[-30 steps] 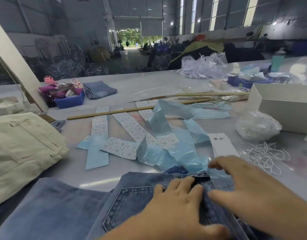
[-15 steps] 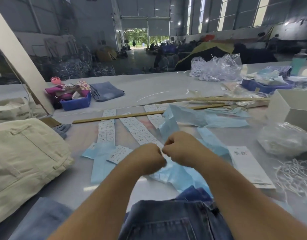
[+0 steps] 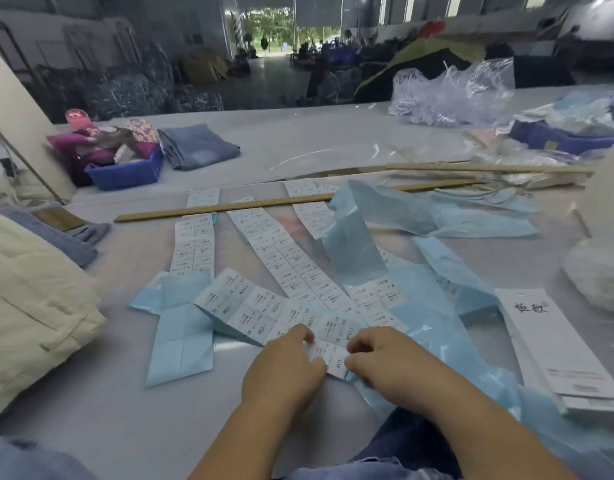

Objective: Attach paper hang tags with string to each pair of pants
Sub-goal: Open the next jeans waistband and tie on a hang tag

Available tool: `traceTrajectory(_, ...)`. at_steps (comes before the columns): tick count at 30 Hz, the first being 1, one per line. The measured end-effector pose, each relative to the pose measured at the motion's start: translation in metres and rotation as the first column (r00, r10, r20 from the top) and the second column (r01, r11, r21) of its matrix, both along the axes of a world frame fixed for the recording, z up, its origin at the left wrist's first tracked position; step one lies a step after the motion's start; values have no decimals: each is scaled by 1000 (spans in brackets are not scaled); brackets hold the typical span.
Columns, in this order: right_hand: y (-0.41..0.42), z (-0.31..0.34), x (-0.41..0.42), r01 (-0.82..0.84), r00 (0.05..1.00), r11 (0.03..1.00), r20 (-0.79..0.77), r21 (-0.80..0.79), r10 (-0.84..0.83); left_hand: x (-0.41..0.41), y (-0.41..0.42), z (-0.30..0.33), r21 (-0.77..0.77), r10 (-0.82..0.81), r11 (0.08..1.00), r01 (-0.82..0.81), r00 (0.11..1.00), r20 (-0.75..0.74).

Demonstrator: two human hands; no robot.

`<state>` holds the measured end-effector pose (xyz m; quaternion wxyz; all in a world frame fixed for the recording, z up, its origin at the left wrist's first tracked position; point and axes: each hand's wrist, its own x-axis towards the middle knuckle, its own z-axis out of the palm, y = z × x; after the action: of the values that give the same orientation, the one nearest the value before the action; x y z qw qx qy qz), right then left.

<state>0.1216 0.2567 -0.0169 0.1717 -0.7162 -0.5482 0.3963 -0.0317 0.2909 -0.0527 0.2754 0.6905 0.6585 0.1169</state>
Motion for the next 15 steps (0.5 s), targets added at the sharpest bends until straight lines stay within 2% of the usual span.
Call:
traceTrajectory(5,1,-7,4,33,999,999,-40,-37,-34,0,-8,1,-32,-50,998,51,998,30)
traceTrajectory(9,-1,-8,3,73,992,997,-104,-39,-77,0,-9,2,3,-63,998,63,998,-12)
traceTrajectory(15,1,-11,4,165,954,985,-249,-42,-170,1,-9,1,6,-67,998,67,997,24)
